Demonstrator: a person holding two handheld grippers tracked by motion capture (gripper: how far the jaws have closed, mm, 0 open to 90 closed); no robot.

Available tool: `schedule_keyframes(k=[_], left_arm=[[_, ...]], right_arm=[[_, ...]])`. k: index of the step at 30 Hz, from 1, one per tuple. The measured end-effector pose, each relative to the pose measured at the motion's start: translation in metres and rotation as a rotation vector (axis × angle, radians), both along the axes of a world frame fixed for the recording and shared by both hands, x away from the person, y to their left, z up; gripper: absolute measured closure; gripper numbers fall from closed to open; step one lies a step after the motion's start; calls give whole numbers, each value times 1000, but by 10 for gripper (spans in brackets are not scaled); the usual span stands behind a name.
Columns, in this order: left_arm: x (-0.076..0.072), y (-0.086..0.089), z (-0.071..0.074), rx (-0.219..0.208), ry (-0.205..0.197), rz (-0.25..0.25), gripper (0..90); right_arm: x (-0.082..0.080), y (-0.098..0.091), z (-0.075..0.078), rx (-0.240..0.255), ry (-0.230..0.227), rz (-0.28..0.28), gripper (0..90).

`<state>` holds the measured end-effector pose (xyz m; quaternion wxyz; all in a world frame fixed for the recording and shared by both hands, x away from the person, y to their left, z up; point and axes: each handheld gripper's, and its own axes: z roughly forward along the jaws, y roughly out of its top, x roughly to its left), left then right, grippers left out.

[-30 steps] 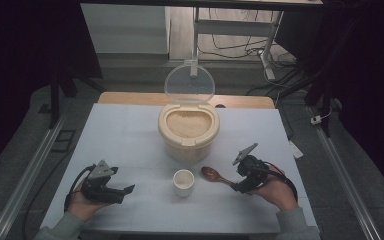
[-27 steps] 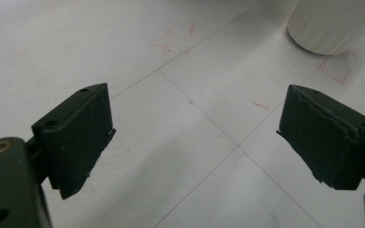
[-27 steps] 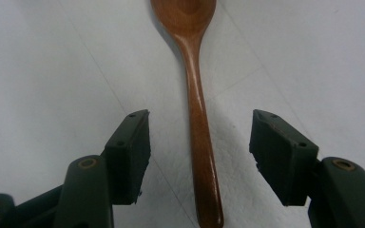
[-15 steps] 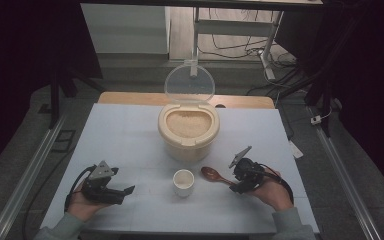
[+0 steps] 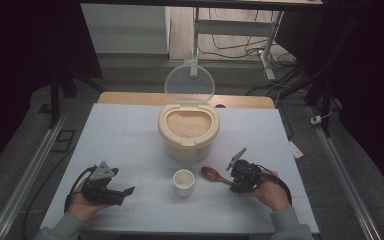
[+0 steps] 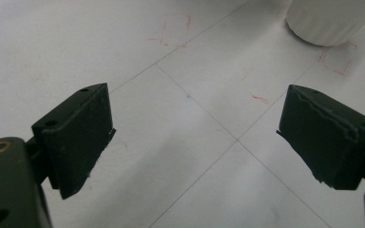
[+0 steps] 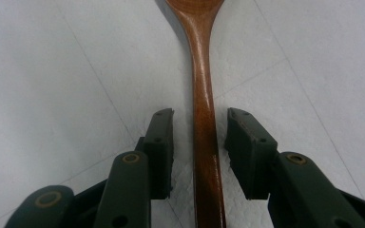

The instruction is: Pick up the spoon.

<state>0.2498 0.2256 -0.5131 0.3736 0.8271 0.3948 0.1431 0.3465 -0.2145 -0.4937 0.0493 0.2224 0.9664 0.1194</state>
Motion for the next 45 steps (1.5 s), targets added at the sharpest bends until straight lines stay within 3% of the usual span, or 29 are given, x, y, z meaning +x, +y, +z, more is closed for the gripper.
schedule_keyframes(k=[11, 23, 27, 33, 34, 35, 37, 45], left_arm=[[-1, -2, -1, 13, 3, -9, 108], [-1, -2, -2, 20, 3, -12, 108], [0, -2, -3, 21, 5, -12, 108], [-1, -1, -3, 21, 5, -12, 108], [-1, -1, -3, 20, 4, -13, 108], [-1, -1, -2, 19, 4, -14, 108], [-1, -2, -2, 19, 3, -14, 108], [-1, -3, -3, 21, 7, -14, 108]], right_arm=[[-1, 5, 0, -25, 1, 24, 783], [-1, 4, 1, -19, -2, -4, 793], [0, 1, 3, 11, 2, -27, 794], [-5, -19, 24, 140, 0, -43, 795], [-5, -19, 24, 140, 0, -43, 795], [-10, -26, 33, 183, -5, -33, 795], [-15, -31, 43, 219, -20, -26, 795], [-32, -29, 79, 321, -87, 54, 795]])
